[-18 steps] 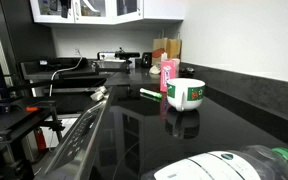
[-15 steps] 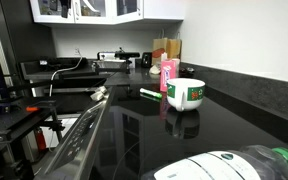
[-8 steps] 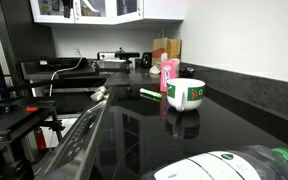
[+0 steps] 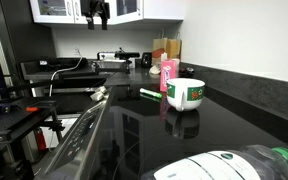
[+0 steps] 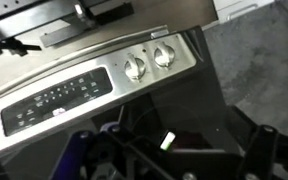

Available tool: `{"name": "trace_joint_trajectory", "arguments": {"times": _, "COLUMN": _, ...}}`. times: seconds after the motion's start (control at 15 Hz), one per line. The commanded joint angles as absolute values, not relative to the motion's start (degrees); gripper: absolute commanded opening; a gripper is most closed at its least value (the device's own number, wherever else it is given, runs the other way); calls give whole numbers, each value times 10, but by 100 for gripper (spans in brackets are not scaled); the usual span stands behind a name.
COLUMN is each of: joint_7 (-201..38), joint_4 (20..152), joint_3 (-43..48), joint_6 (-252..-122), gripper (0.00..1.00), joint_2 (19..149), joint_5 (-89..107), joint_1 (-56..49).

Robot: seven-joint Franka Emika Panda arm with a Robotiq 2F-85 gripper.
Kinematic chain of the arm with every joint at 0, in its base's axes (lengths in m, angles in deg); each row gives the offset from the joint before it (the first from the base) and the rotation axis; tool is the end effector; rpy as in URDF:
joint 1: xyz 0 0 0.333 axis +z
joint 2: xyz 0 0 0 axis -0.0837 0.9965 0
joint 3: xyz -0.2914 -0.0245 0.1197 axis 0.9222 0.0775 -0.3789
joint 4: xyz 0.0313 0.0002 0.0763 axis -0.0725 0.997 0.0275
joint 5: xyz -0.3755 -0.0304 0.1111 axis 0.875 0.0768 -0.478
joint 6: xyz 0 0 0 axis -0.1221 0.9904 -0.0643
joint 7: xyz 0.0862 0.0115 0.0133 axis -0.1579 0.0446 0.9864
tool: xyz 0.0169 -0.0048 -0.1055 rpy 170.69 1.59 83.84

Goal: Put the marker in the mug

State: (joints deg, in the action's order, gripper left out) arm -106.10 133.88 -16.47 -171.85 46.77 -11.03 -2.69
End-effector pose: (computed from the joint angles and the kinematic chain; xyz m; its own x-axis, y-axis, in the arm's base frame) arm 0.4064 0.1408 0.4307 0.9259 -0.3653 -0.0963 -0.3758 -0.9167 -0.1359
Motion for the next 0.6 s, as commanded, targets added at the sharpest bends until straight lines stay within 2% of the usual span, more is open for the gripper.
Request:
{"name": "trace_joint_trajectory", "arguments": {"times": 0.0, "joint_7": -1154, "joint_4": 1277, "joint_3": -161, "joint_6": -1778, "gripper": 100, "joint_2": 573, "joint_5": -122, "joint_1": -31}}
{"name": "trace_joint_trajectory", "arguments": {"times": 0.53, "joint_7": -1265, "joint_4": 1156, "joint_3": -95, "joint_6": -1826, "gripper": 100, "joint_2": 786, "joint_5": -77, "joint_1": -8}}
